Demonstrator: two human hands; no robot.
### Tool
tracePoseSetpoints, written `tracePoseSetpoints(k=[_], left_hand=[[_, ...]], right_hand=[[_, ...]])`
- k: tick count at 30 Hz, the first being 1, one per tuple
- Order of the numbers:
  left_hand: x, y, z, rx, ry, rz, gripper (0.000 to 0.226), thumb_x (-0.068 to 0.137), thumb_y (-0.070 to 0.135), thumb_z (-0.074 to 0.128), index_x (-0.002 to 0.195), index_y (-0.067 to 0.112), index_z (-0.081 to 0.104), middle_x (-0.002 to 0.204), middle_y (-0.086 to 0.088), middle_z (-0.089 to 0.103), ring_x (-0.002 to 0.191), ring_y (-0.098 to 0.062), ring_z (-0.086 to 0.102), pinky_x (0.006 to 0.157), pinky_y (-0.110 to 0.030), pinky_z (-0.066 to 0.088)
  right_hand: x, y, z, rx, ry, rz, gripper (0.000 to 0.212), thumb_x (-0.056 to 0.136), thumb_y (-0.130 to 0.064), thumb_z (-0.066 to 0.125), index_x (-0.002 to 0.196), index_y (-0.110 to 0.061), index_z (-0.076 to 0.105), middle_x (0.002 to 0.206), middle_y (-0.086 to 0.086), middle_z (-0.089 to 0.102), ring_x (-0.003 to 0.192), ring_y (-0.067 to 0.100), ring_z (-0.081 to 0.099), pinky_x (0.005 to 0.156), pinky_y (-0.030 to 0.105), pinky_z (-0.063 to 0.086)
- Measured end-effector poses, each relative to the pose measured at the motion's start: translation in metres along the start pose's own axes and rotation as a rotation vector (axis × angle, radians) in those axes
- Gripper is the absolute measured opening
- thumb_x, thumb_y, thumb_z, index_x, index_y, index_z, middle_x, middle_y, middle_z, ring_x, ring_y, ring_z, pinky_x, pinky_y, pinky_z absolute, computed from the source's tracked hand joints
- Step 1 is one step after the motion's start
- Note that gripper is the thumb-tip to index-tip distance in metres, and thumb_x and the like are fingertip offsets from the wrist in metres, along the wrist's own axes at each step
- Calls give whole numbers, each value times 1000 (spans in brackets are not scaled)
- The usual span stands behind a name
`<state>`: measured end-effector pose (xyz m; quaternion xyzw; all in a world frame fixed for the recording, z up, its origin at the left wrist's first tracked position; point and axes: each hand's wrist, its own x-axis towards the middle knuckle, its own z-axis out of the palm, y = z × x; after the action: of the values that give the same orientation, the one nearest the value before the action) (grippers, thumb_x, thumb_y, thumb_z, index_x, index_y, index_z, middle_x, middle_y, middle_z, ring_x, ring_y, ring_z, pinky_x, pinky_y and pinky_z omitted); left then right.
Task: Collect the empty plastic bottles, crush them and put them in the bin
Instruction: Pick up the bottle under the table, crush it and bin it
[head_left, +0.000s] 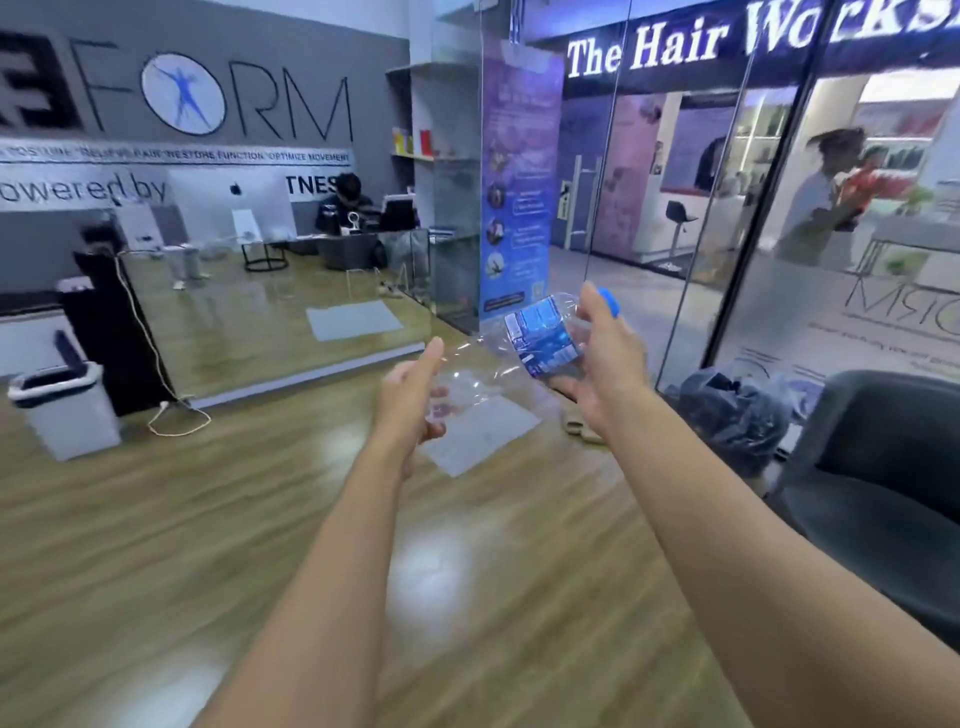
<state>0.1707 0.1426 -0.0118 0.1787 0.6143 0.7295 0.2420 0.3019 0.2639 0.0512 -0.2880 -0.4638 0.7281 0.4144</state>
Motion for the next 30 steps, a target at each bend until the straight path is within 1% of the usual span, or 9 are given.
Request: tracePoseSetpoints(k=[2, 8, 12, 15, 20, 22, 24, 26, 30], left_hand=[[21, 18, -32, -31, 37, 39, 46, 79, 61, 66, 99, 19, 66, 82, -7, 66, 59, -17, 58, 46, -25, 40], [76, 69, -134, -44, 152, 138, 36, 81, 57, 67, 91, 21, 67, 89, -8, 71, 71, -18, 67, 42, -26, 46], [126, 92, -199, -24, 247, 223, 27, 85, 55, 63, 87, 28, 64, 97, 4, 69, 94, -23, 69, 48, -28, 51], [170, 100, -247, -15, 299, 228, 22, 91, 53, 56, 87, 32, 61, 102, 0, 66, 96, -24, 67, 50, -25, 52], [241, 118, -345, 1, 489, 165, 37, 91, 50, 55, 114, 23, 65, 106, -7, 70, 93, -28, 68, 86, -46, 55], [267, 130, -391, 5, 580, 176, 35, 91, 46, 58, 112, 19, 67, 97, -4, 73, 89, -28, 69, 90, -48, 53], [291, 143, -435, -30, 640, 195, 25, 92, 40, 59, 96, 18, 70, 89, -2, 74, 79, -24, 68, 87, -47, 55], [311, 151, -480, -60, 692, 209, 23, 94, 36, 57, 90, 16, 67, 97, -10, 73, 78, -23, 68, 75, -40, 57], [354, 160, -578, -82, 772, 202, 28, 96, 35, 54, 104, 11, 65, 114, -15, 69, 101, -29, 67, 67, -35, 55]], right_hand=[[7, 8, 40, 5, -1, -26, 24, 93, -46, 60, 91, -22, 59, 88, 3, 70, 65, 24, 71, 55, 41, 59], [33, 41, 161, -5, -60, -37, 31, 93, -50, 57, 97, -19, 57, 112, 12, 72, 98, 35, 72, 77, 60, 58], [65, 79, 243, 10, -109, -56, 30, 93, -50, 57, 94, -20, 57, 111, 12, 72, 95, 29, 72, 71, 47, 62], [91, 115, 307, 71, -150, -46, 28, 94, -47, 57, 92, -20, 56, 107, 12, 73, 91, 28, 73, 60, 36, 60], [126, 171, 425, 113, -265, -4, 27, 96, -45, 56, 98, -18, 57, 105, 12, 73, 90, 23, 71, 60, 33, 59], [135, 192, 475, 117, -327, 12, 27, 96, -44, 57, 99, -17, 58, 95, 6, 73, 87, 17, 71, 62, 34, 61], [141, 212, 525, 123, -383, 28, 26, 95, -42, 58, 99, -16, 59, 88, 2, 70, 73, 7, 71, 58, 30, 59], [144, 233, 574, 109, -441, 51, 26, 95, -42, 59, 99, -15, 59, 87, 1, 69, 69, 5, 70, 57, 30, 59], [151, 285, 674, 19, -566, 79, 33, 95, -44, 59, 105, -12, 59, 102, 8, 71, 91, 18, 72, 74, 43, 63]])
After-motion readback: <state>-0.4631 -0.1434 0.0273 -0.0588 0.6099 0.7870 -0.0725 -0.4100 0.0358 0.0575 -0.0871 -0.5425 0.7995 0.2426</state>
